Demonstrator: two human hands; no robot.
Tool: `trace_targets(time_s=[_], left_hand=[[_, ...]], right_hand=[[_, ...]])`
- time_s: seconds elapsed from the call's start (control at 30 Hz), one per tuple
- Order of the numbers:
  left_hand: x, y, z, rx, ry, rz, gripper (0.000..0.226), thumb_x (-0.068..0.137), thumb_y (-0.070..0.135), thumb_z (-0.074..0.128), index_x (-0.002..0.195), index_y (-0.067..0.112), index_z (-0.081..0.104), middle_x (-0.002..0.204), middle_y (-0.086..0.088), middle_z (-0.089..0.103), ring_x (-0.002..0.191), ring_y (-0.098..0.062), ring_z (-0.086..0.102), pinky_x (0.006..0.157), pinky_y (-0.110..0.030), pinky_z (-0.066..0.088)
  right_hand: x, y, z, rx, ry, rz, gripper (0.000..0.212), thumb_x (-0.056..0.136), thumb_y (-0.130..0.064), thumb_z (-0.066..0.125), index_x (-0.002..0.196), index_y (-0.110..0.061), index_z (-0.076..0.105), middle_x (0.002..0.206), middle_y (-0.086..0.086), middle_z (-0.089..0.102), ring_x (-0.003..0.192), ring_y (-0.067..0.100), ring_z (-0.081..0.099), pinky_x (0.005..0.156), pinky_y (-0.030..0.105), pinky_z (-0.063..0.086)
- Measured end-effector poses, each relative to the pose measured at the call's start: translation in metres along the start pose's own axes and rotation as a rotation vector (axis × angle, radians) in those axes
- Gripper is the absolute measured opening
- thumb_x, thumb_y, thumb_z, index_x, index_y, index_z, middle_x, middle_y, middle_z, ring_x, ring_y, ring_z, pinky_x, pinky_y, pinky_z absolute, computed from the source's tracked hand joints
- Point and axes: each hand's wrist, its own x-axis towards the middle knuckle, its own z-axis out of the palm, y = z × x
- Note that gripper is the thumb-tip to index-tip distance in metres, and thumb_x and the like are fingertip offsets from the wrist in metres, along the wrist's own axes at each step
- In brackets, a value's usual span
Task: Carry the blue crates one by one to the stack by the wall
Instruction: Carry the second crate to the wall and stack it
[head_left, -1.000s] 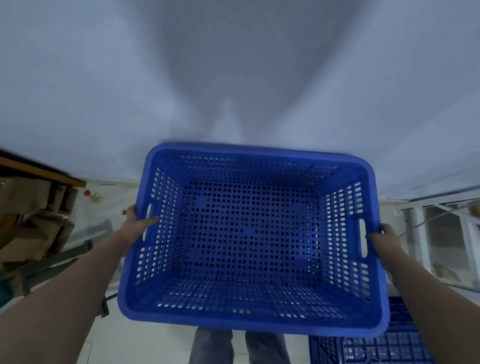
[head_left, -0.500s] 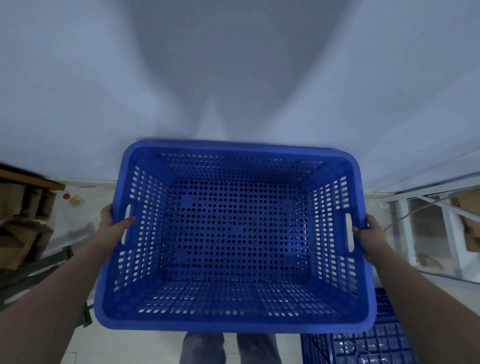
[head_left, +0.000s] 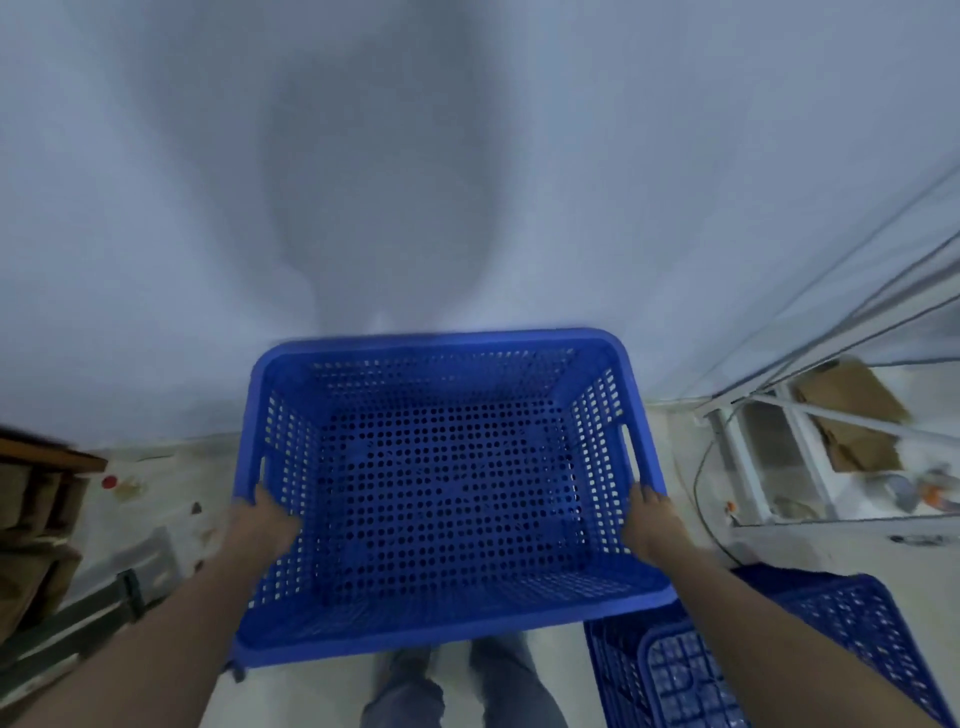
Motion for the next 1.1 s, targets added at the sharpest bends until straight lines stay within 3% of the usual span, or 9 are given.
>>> trace_targets(time_s=[0.07,0.17,0.3,0.5,0.83,1.1], left_hand=[[-0.026,0.020,-0.011,0.216,-0.061,0.238,0.072,0.096,0.026,0.048,0.153,0.009,0.008,0.159,-0.016,0.013,0.141,-0.035,0.029,0.109,-0.043,0.037],[-0.077,0.058,-0.036,0.501,-0.009,0.578,0.067,0.099,0.037,0.039,0.154,0.016,0.010,0.162,-0.006,0.007,0.148,-0.024,0.017,0.117,-0.038,0.027],[-0.128,0.114,-0.074,0.717,0.091,0.829,0.068,0.098,0.042,0.037,0.155,0.018,0.010,0.163,-0.001,0.009,0.150,-0.021,0.012,0.121,-0.038,0.019],[-0.225,0.227,-0.101,0.708,0.260,1.176,0.069,0.095,0.043,0.041,0.154,0.018,0.016,0.161,-0.001,0.018,0.149,-0.020,0.017,0.119,-0.033,0.019],[-0.450,0.322,0.004,0.776,0.164,1.591,0.075,0.093,0.047,0.043,0.155,0.019,0.011,0.162,-0.001,0.014,0.149,-0.018,0.014,0.120,-0.033,0.018],[-0.611,0.348,0.120,0.875,0.156,1.821,0.080,0.091,0.052,0.042,0.154,0.016,0.010,0.162,-0.006,0.014,0.148,-0.023,0.017,0.118,-0.034,0.021]], right_hand=[[-0.026,-0.009,-0.015,-0.005,-0.006,-0.058,0.065,0.095,-0.021,0.044,0.150,-0.008,0.011,0.156,0.009,0.019,0.142,0.029,0.022,0.113,0.041,0.030],[-0.067,-0.017,-0.043,0.051,0.073,-0.115,0.062,0.093,-0.016,0.044,0.149,-0.012,0.017,0.156,0.005,0.022,0.140,0.028,0.026,0.108,0.041,0.036],[-0.122,-0.001,-0.082,0.086,0.229,-0.111,0.063,0.091,-0.023,0.045,0.148,-0.011,0.021,0.154,0.007,0.028,0.138,0.027,0.030,0.110,0.041,0.033],[-0.211,0.070,-0.133,0.199,0.452,0.020,0.067,0.090,-0.031,0.045,0.150,-0.015,0.019,0.157,0.005,0.022,0.143,0.025,0.025,0.115,0.039,0.026],[-0.354,0.248,-0.111,0.292,0.544,0.390,0.067,0.091,-0.036,0.043,0.149,-0.017,0.016,0.156,0.006,0.020,0.144,0.028,0.017,0.115,0.049,0.022],[-0.440,0.384,-0.096,0.366,0.629,0.556,0.074,0.089,-0.049,0.042,0.151,-0.018,0.015,0.158,0.005,0.021,0.144,0.028,0.020,0.116,0.044,0.019]])
